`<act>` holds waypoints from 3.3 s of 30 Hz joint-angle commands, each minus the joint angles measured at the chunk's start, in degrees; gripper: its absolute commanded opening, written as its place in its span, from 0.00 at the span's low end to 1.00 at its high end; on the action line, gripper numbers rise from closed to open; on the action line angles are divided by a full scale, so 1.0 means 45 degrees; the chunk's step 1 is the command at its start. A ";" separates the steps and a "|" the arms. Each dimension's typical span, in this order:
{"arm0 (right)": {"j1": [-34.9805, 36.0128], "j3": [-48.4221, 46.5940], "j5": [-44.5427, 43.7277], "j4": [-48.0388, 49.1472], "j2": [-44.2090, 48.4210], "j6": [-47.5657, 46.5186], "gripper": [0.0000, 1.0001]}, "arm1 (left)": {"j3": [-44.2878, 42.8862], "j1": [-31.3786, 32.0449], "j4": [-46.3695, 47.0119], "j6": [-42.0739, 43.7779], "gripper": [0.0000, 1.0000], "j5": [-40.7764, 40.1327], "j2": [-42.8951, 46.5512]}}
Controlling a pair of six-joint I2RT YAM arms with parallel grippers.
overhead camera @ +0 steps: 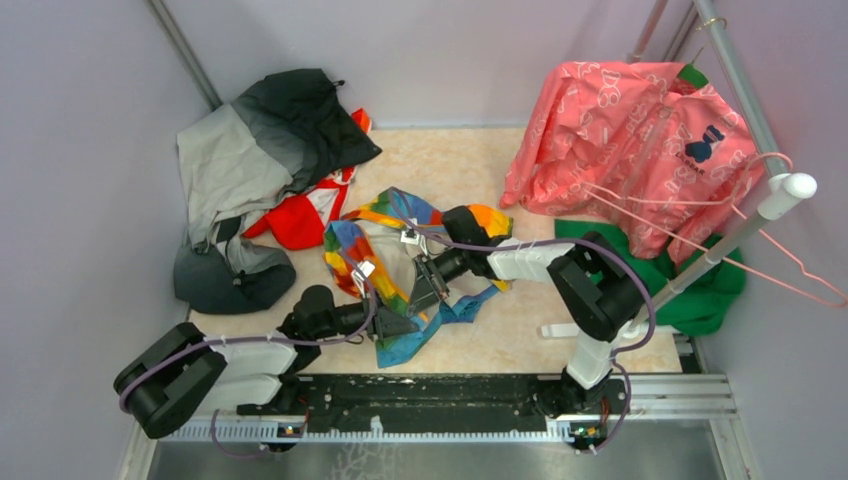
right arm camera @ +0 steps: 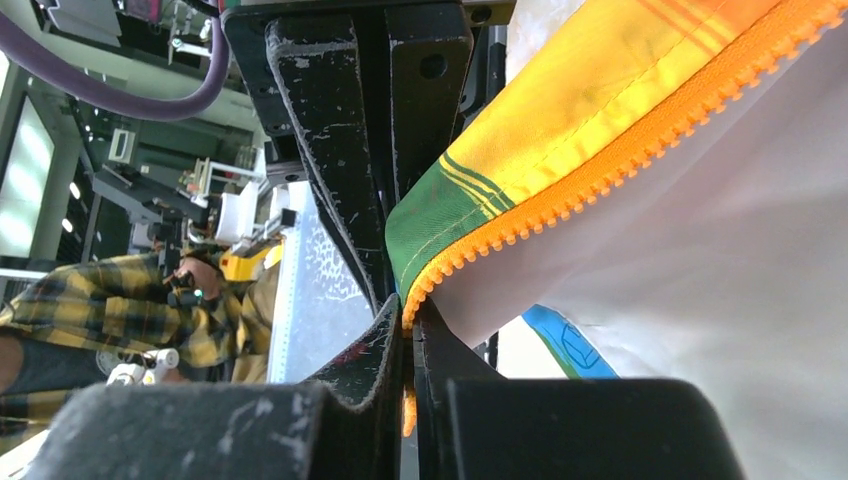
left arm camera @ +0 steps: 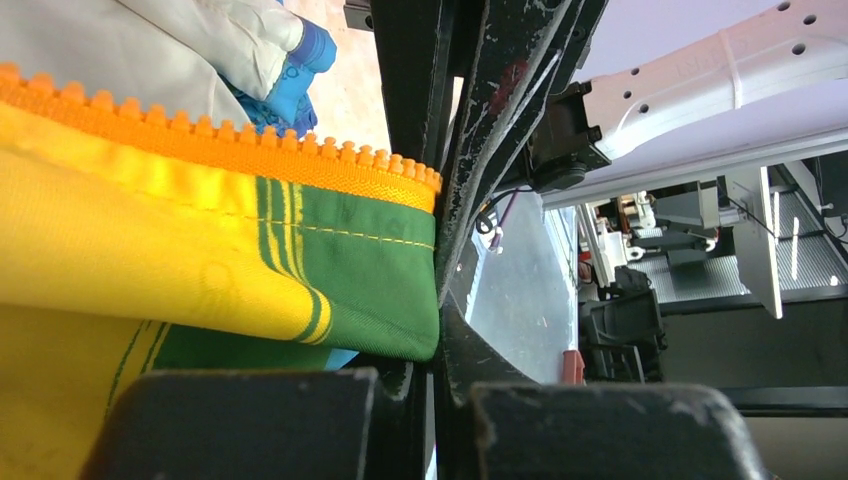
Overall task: Zip up the jacket
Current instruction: Pick up the jacket from the center of the board.
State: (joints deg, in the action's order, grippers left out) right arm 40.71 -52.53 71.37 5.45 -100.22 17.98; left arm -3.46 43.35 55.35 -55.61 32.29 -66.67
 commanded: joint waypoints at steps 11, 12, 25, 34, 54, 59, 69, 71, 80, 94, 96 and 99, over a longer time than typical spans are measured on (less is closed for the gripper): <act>-0.0436 -0.2099 -0.0190 -0.6233 0.1109 -0.7227 0.45 | 0.0710 -0.0025 0.0742 0.1414 0.00 0.0004 0.1131; -0.0512 -0.2296 -0.0506 -0.6964 0.1282 -0.7998 0.46 | 0.0711 -0.0025 0.0677 0.1538 0.00 -0.0031 0.1265; -0.2902 -0.1386 -0.5911 -0.8444 0.4299 -1.1795 0.58 | 0.0711 -0.0025 0.0020 0.2676 0.00 -0.0096 0.2471; -0.4597 -0.0749 -0.9678 -0.8146 0.3721 -1.1407 0.62 | 0.0697 -0.0023 0.0394 0.2860 0.00 0.0120 0.2197; -0.6847 -0.1401 -0.9598 -0.8416 0.1057 -1.0770 0.54 | 0.1088 -0.0024 -0.0421 0.3002 0.00 0.0139 0.3464; -0.7066 -0.1563 -0.9113 -0.8498 0.0741 -1.0743 0.51 | 0.1193 -0.0025 -0.0706 0.3013 0.00 0.0077 0.3955; -0.7190 -0.1808 -0.8148 -0.8915 -0.0008 -1.0952 0.49 | 0.1291 -0.0025 -0.0996 0.3059 0.00 0.0004 0.4349; -0.7206 -0.1870 -0.8021 -0.8995 -0.0128 -1.0966 0.48 | 0.1296 -0.0025 -0.0984 0.3064 0.00 -0.0007 0.4364; -0.7353 -0.2015 -0.6712 -0.9543 0.0036 -1.1204 0.42 | 0.1432 -0.0025 -0.1222 0.3046 0.00 -0.0075 0.4693; -0.7442 -0.2031 -0.5042 -1.0348 0.0323 -1.1663 0.40 | 0.1303 -0.0025 -0.1432 0.3045 0.00 -0.0182 0.4758; -0.7442 -0.2041 -0.4869 -1.0400 0.0283 -1.1638 0.38 | 0.1301 -0.0025 -0.1437 0.3043 0.00 -0.0187 0.4750; -0.7444 -0.1971 -0.4948 -1.0240 0.0195 -1.1412 0.37 | 0.1302 -0.0025 -0.1423 0.3031 0.00 -0.0203 0.4732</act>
State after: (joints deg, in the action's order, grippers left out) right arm 7.68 -59.75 46.19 -40.58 -100.53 -33.01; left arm -1.02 43.31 47.70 -42.68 31.48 -45.58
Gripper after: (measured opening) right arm 0.373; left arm 0.011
